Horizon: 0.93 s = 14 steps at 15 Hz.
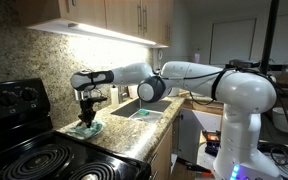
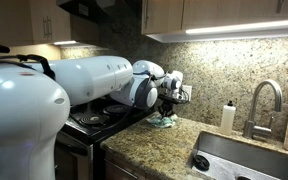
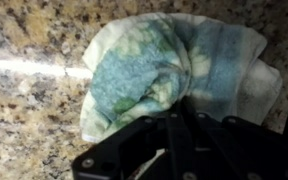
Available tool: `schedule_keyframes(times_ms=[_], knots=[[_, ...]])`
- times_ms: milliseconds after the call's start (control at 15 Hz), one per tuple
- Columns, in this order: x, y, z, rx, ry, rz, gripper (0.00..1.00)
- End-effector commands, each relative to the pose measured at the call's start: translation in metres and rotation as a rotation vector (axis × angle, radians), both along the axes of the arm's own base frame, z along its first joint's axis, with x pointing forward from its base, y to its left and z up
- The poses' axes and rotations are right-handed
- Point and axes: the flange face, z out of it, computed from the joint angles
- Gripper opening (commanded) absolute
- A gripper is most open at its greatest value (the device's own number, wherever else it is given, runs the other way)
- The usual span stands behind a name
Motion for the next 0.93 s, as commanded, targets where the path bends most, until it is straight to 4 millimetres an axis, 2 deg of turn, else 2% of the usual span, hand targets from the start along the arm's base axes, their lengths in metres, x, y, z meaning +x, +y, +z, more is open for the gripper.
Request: schedule_keyframes(times_ms=[0, 533, 867], knots=[[-0.002, -0.009, -0.04, -0.038, 0.009, -0.032, 0.08], [-0.004, -0.069, -0.033, -0.117, 0.006, -0.161, 0.08], [-0.011, -0.13, -0.027, -0.156, 0.005, -0.272, 0.08]])
